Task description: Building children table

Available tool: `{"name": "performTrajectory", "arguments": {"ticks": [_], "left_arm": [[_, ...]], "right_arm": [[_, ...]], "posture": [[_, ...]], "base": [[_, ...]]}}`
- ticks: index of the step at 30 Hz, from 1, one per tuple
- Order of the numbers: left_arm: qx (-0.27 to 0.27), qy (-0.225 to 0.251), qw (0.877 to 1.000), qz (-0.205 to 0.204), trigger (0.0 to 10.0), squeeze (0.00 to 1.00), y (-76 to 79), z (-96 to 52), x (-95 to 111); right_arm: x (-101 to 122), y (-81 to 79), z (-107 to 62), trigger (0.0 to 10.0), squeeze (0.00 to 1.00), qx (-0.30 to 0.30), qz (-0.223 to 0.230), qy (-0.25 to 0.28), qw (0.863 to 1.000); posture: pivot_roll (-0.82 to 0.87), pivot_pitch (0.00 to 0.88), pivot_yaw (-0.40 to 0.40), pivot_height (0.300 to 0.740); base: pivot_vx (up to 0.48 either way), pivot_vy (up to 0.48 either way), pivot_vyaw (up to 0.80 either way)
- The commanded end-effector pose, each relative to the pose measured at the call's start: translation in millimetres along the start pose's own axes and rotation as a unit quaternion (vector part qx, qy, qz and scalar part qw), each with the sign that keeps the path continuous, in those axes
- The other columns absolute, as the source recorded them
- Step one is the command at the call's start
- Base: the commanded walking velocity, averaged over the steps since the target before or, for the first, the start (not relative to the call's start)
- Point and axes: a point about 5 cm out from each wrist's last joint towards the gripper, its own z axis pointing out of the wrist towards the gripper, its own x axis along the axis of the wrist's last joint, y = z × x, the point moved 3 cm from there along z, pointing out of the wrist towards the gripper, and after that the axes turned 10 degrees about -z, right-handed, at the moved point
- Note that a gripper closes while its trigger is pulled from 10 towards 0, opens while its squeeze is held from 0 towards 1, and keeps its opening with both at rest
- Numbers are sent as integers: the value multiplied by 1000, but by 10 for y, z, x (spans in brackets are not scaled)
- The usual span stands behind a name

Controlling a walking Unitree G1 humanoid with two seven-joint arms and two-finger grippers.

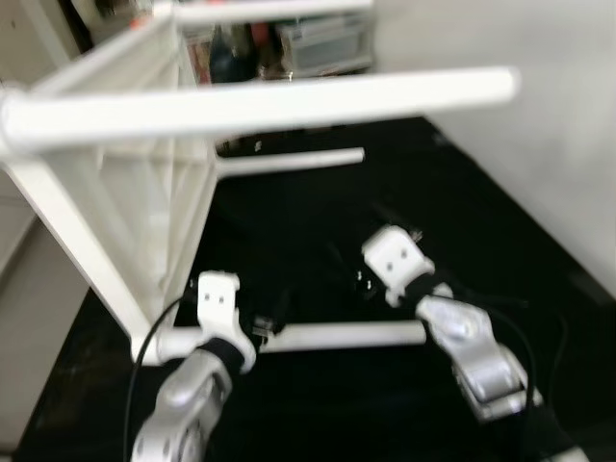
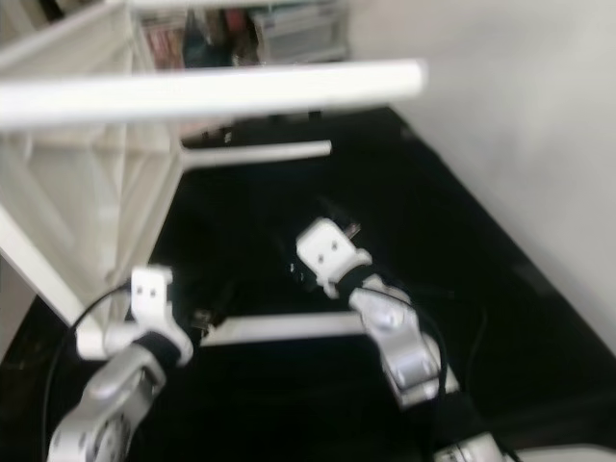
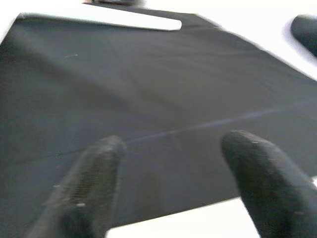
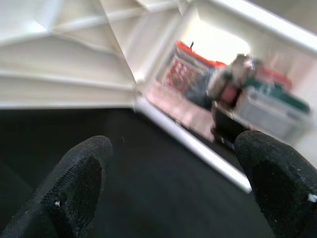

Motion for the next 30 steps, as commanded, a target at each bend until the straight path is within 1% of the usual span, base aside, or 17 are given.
{"name": "performTrajectory", "arguments": {"ticks": [1,2,4,6,8,9,12,13,14,15,16,17,18,21,23,25,30], "left_arm": [[2,13,1000,-15,0,0,1,33,49],[11,22,999,-22,0,0,-29,35,76],[17,27,999,-27,0,0,-50,33,91],[28,35,999,-31,0,0,-124,-22,110],[30,37,998,-32,0,0,-140,-37,114],[41,45,998,-27,0,0,-238,-113,136],[45,48,998,-25,0,0,-276,-143,145],[57,56,997,-24,0,0,-355,-186,181],[72,67,995,-23,0,0,-447,-237,226],[72,67,995,-23,0,0,-447,-237,226],[82,75,994,-22,0,0,-511,-274,259],[102,84,991,-27,0,0,-616,-316,291],[102,84,991,-27,0,0,-616,-316,291],[122,88,988,-34,0,0,-721,-346,304],[127,91,987,-40,0,0,-763,-347,308],[124,92,987,-39,0,0,-761,-330,319],[121,94,987,-40,0,0,-745,-316,313]], "right_arm": [[21,52,-35,10000,0,0,-21,-4,1000],[19,110,-81,10000,0,-7,-35,-9,999],[19,150,-114,10000,0,-13,-43,-12,999],[29,258,-199,10000,0,-30,-53,-16,998],[33,279,-216,10000,0,-33,-54,-17,998],[62,401,-294,10000,0,-57,-77,-17,995],[76,448,-324,10000,0,-66,-87,-17,994],[179,485,-379,10000,0,-75,-122,-1,990],[337,512,-438,10000,0,-85,-173,24,981],[337,512,-438,10000,0,-85,-173,24,981],[453,522,-485,10000,0,-92,-209,41,973],[661,602,-530,10000,0,-119,-261,67,956],[661,602,-530,10000,0,-119,-261,67,956],[872,740,-567,10000,0,-159,-310,85,933],[947,862,-574,10000,0,-181,-346,86,917],[994,997,-568,10000,0,-201,-371,84,903],[1001,1020,-530,10000,0,-202,-378,84,900]], "posture": [[-128,0,85,740],[-132,0,87,740],[-132,0,87,740],[-134,0,88,740],[-134,0,88,740],[-142,0,95,740],[-142,0,95,740],[-154,0,101,740],[-158,0,102,740],[-158,0,102,740],[-158,0,102,740],[-175,1,117,740],[-175,1,117,740],[-183,2,127,740],[-187,0,130,740],[-189,0,132,740],[-190,0,126,740]], "base": [[0,0,0],[0,0,0],[0,0,0],[0,0,0],[0,0,0],[0,0,0],[0,0,0],[0,0,0],[0,0,0],[0,0,0],[0,0,0],[0,0,0],[0,0,0],[0,0,0],[0,0,0],[0,0,0],[0,0,0]]}}
